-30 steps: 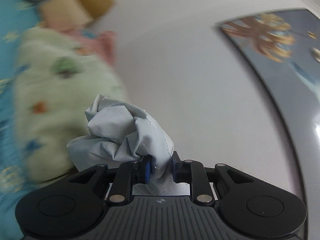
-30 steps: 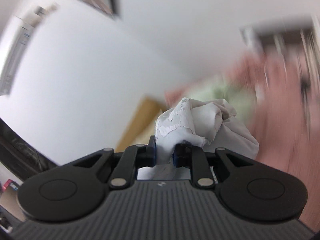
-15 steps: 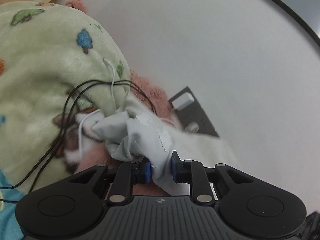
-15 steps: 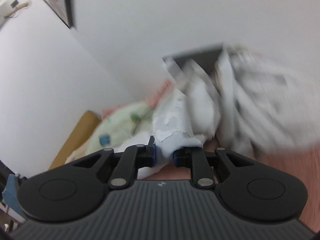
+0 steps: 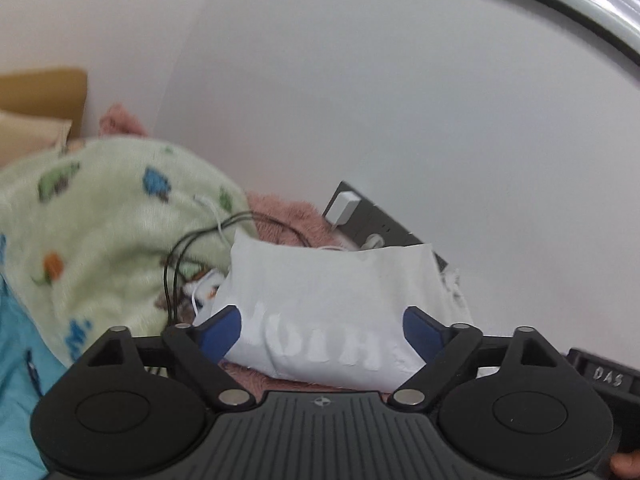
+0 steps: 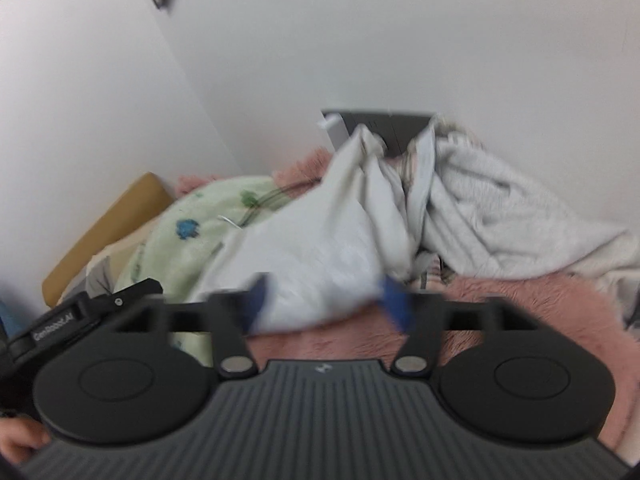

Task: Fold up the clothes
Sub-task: 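Open both grippers and pull them back from the placed shirt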

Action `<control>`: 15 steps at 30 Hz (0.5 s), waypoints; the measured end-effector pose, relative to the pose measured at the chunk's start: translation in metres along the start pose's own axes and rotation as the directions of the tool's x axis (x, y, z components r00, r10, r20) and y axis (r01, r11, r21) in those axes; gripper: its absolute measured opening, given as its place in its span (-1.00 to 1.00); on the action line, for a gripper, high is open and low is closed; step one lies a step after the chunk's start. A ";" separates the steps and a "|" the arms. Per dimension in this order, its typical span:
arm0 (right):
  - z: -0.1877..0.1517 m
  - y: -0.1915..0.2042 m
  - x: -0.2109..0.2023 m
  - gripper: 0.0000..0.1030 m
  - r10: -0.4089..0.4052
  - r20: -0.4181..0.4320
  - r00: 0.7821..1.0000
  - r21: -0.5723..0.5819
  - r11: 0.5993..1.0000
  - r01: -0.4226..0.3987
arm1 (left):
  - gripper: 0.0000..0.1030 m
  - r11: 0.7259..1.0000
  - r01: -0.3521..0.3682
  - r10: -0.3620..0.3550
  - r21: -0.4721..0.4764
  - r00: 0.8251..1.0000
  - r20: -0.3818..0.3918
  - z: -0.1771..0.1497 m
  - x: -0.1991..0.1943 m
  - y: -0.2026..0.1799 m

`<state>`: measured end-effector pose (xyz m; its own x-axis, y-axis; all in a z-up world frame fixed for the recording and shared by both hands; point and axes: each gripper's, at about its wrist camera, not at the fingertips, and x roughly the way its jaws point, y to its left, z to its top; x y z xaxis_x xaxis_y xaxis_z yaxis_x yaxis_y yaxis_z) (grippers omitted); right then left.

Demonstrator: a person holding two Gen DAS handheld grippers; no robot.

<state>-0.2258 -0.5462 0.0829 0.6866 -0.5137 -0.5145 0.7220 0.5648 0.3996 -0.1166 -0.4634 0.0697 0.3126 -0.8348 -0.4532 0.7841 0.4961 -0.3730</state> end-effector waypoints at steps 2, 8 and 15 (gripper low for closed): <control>0.004 0.009 -0.022 0.62 0.021 0.039 0.999 -0.034 0.999 -0.020 | 0.99 0.999 -0.013 0.012 0.044 0.999 0.032 0.004 -0.027 -0.015; 0.002 0.039 -0.079 0.62 0.047 0.135 0.990 -0.140 0.990 -0.028 | 0.99 0.991 -0.065 0.049 0.120 0.991 0.128 0.000 -0.105 -0.050; -0.028 0.067 -0.136 0.62 0.102 0.216 0.971 -0.243 0.969 -0.047 | 0.99 0.974 -0.133 0.092 0.184 0.972 0.216 -0.037 -0.176 -0.079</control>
<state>-0.2732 -0.4206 0.1577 0.7586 -0.5809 -0.2952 0.6462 0.7286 0.2271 -0.2533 -0.3466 0.1493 0.4913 -0.8176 -0.3001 0.8209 0.5499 -0.1543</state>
